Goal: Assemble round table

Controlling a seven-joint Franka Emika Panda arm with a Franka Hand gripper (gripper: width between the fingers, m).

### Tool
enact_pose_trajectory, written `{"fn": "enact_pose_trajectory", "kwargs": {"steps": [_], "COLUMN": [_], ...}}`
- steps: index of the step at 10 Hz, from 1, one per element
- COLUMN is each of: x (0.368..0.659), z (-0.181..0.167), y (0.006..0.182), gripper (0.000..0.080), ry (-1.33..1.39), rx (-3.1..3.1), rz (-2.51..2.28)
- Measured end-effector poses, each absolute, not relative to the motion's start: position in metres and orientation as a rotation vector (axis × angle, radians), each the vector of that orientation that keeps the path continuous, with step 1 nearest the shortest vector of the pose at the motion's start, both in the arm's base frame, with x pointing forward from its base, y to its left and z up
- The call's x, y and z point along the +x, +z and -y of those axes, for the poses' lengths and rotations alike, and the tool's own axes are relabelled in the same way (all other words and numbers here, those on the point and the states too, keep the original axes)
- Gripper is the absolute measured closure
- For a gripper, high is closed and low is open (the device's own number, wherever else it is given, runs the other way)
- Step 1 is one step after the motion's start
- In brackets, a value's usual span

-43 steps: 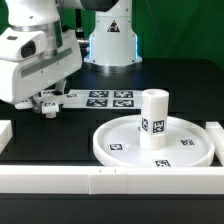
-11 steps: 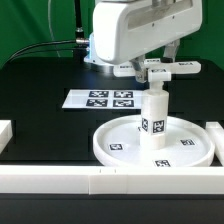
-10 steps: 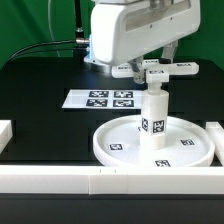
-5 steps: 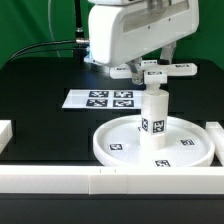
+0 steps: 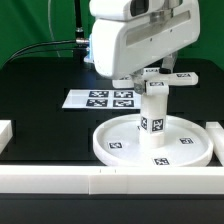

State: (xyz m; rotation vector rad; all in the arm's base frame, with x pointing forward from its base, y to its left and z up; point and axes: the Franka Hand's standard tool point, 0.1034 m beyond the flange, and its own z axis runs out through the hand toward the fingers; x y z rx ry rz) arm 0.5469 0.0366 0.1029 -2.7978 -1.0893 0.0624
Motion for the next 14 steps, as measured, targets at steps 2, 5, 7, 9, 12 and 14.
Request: {"fn": "enact_pose_trajectory", "kwargs": {"steps": [2, 5, 7, 9, 12, 14], "x": [0.5492, 0.5521, 0.5521, 0.5521, 0.5521, 0.5521], "z": [-0.0357, -0.0352, -0.0352, -0.0352, -0.0352, -0.0352], "y": [0.0980, 0.0983, 0.0983, 0.0983, 0.0983, 0.0982], "gripper": [0.0347, 0.0347, 0.0347, 0.0347, 0.0347, 0.0347], "ry": [0.066, 0.061, 0.061, 0.061, 0.062, 0.064], "rx": [-2.764, -2.763, -2.763, -2.763, -2.768, -2.779], "rz": [1.156, 1.160, 1.160, 1.160, 1.148, 1.124]}}
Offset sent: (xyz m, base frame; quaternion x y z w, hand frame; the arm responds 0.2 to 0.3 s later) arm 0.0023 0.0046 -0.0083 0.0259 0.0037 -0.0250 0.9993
